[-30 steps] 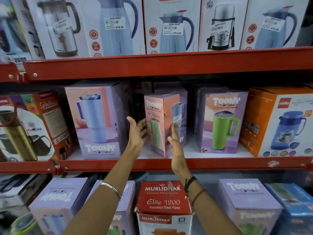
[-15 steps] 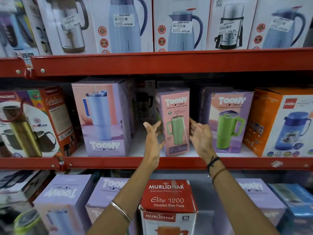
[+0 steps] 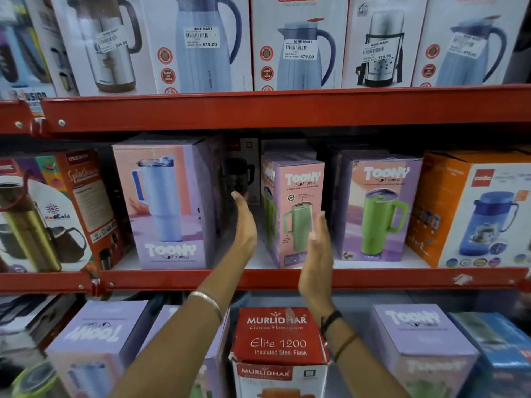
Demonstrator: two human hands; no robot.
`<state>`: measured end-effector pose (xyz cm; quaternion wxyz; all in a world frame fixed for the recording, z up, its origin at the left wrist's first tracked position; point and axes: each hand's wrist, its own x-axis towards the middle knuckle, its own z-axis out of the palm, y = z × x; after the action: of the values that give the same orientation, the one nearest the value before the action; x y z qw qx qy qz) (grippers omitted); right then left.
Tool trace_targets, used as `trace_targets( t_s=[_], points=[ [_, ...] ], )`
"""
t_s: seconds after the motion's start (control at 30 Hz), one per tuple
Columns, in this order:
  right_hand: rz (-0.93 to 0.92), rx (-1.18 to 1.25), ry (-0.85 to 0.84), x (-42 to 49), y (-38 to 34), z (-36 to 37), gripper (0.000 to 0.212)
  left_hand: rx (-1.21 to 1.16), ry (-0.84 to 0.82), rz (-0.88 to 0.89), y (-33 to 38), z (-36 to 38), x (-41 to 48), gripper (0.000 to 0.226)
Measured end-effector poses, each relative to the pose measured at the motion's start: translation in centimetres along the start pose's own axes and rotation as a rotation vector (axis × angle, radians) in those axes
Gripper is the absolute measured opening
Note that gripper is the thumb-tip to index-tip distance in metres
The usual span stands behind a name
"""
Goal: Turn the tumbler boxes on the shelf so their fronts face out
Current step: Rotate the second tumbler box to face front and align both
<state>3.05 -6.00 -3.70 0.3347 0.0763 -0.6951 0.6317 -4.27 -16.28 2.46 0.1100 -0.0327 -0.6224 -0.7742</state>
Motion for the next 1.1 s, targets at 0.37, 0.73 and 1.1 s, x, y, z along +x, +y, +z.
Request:
trace_targets(
  t_s=[0.37, 0.73, 1.1],
  points=[
    [0.139, 0.08, -0.146, 0.5, 0.4, 0.6, 0.062, -0.138, -0.047, -0.097, -1.0, -1.2, 1.8, 0.089],
    [0.301, 0.288, -0.12, 7.5, 2.3, -3.0, 0.058, -0.135, -0.089, 0.002, -1.6, -2.0, -0.4, 0.08],
    [0.37, 0.239, -0.102, 7.2, 2.6, -4.3, 0.041, -0.044, -0.086, 0.053, -2.8, -1.2, -1.4, 0.068]
  ],
)
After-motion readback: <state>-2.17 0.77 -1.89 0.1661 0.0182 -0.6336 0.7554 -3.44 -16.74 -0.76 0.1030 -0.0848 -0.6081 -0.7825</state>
